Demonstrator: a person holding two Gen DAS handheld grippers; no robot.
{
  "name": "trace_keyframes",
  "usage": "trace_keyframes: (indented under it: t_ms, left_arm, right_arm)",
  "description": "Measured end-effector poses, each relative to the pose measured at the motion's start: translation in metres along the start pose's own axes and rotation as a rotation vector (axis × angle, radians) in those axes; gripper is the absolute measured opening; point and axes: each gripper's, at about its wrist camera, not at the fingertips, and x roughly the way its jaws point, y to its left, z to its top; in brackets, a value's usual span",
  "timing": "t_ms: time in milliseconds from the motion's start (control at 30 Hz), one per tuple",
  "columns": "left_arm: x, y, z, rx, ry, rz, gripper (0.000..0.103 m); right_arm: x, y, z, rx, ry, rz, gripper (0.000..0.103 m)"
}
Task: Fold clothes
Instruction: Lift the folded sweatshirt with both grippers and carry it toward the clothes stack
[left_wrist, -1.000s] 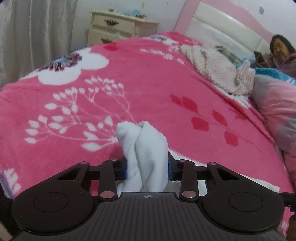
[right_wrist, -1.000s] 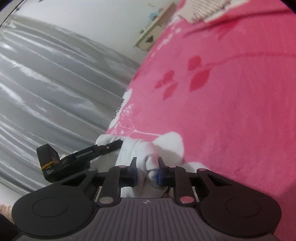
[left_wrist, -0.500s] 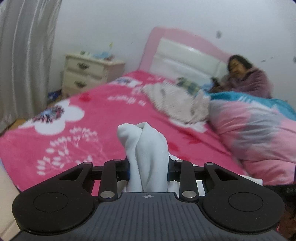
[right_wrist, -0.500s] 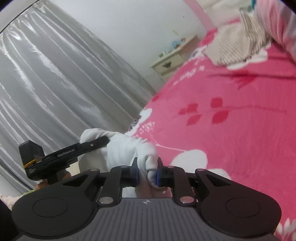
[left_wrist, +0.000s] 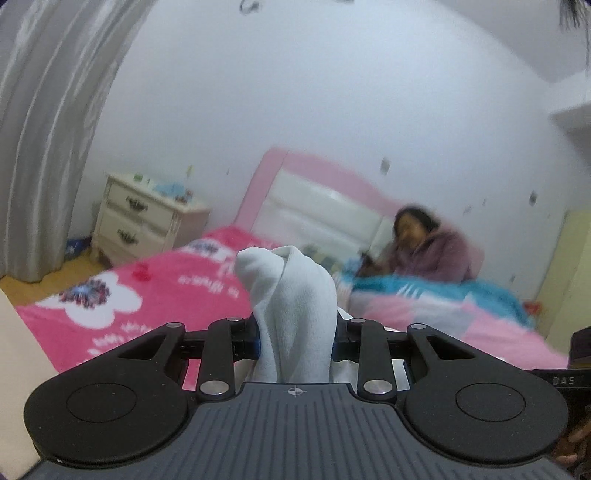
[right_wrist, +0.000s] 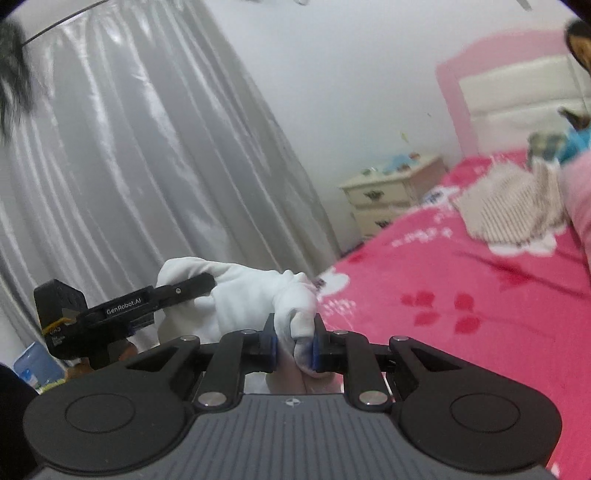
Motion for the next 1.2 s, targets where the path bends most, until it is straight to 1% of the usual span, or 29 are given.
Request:
trace_keyframes:
  t_ms: [200, 300, 400, 467, 533, 633, 733, 833, 900, 967, 1033, 1133, 1200]
  left_arm:
    - [-0.052, -0.009, 0.028, -0.056, -0.156, -0.043, 0.029]
    - [-0.082, -0.015, 0.041, -0.057, -0.237, -0.052, 0.029]
    - [-0.111, -0.016, 0.052, -0.052, -0.307, -0.038, 0.029]
    - [-0.128, -0.013, 0.058, -0.069, -0.336, -0.014, 0.029]
    - [-0.144, -0.007, 0.063, -0.098, -0.347, 0.016, 0.029]
    - [-0.164, 0.007, 0.063, -0.122, -0.354, 0.093, 0.029]
    - [-0.173, 0.031, 0.054, -0.152, -0.352, 0.201, 0.029]
    - [-0.170, 0.069, 0.040, -0.213, -0.325, 0.322, 0.029]
    - [-0.163, 0.097, 0.031, -0.242, -0.299, 0.395, 0.029]
    - [-0.159, 0.119, 0.028, -0.273, -0.284, 0.443, 0.029]
    - [-0.157, 0.137, 0.029, -0.300, -0.284, 0.466, 0.029]
    - [-0.152, 0.156, 0.033, -0.314, -0.284, 0.504, 0.029]
    - [-0.149, 0.170, 0.035, -0.333, -0.270, 0.531, 0.029]
  right_arm:
    - [-0.021, 0.056, 0.048, -0.102, -0.043, 0.056, 0.018]
    - [-0.024, 0.083, 0.073, -0.150, -0.059, 0.094, 0.018]
    - [-0.013, 0.107, 0.098, -0.196, -0.049, 0.138, 0.018]
    - [0.007, 0.122, 0.113, -0.218, -0.018, 0.177, 0.018]
    - [0.040, 0.136, 0.123, -0.234, 0.036, 0.225, 0.018]
    - [0.100, 0.157, 0.133, -0.253, 0.134, 0.303, 0.018]
    - [0.179, 0.173, 0.123, -0.242, 0.228, 0.378, 0.018]
    - [0.261, 0.183, 0.097, -0.205, 0.302, 0.440, 0.018]
    - [0.308, 0.187, 0.075, -0.185, 0.332, 0.455, 0.018]
    - [0.346, 0.186, 0.060, -0.149, 0.355, 0.462, 0.018]
    - [0.372, 0.185, 0.052, -0.147, 0.370, 0.455, 0.018]
    - [0.402, 0.186, 0.042, -0.149, 0.400, 0.446, 0.018]
    - [0.421, 0.187, 0.036, -0.155, 0.430, 0.439, 0.018]
